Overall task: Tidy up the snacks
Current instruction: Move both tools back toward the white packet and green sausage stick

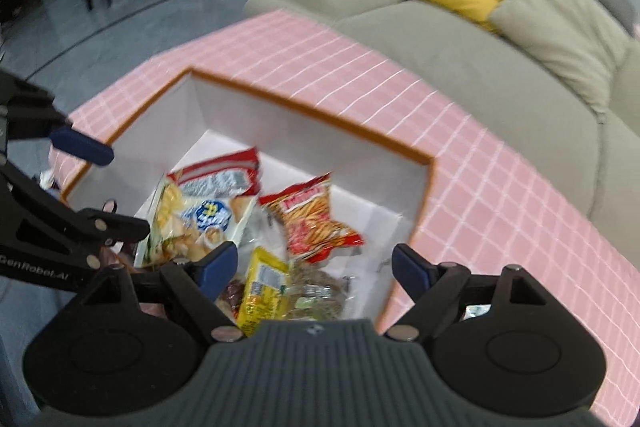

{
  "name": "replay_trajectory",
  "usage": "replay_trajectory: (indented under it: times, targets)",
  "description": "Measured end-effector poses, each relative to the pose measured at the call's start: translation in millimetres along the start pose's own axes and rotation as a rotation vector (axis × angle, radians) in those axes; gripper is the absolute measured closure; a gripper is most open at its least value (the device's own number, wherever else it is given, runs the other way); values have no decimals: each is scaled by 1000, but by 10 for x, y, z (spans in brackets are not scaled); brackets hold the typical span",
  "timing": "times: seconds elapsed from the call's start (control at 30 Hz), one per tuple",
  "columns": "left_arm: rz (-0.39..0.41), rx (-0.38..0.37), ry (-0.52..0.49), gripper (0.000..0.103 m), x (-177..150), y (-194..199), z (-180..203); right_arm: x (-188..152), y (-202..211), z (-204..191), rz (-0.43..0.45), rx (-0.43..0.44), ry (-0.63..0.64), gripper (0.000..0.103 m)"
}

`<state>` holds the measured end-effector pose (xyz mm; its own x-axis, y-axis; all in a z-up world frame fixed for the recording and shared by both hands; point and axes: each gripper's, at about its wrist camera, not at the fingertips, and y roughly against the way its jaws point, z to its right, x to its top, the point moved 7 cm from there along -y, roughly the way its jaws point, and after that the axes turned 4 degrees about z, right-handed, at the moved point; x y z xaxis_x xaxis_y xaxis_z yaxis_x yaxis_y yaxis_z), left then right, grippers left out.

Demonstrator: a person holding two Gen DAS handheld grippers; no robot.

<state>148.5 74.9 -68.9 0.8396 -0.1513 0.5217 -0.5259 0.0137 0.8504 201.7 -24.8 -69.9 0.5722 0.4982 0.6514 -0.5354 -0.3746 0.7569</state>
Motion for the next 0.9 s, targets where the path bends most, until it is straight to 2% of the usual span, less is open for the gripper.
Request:
replay_trajectory:
  times: [0.17,0.33,0.67,0.9]
  targets:
    - [115,-21,39,24,57,195,197,-91,327,177,89,-93,-47,18]
    - [191,-62,53,24,40,331,437,-294,600,357,157,-195,-78,18]
    - [231,-187,100,24,-111,320,910,-864,808,675,164,-265,-209,18]
    - [240,-249,105,26,-233,207,1218,-1257,833,718,174,-312,-224,18]
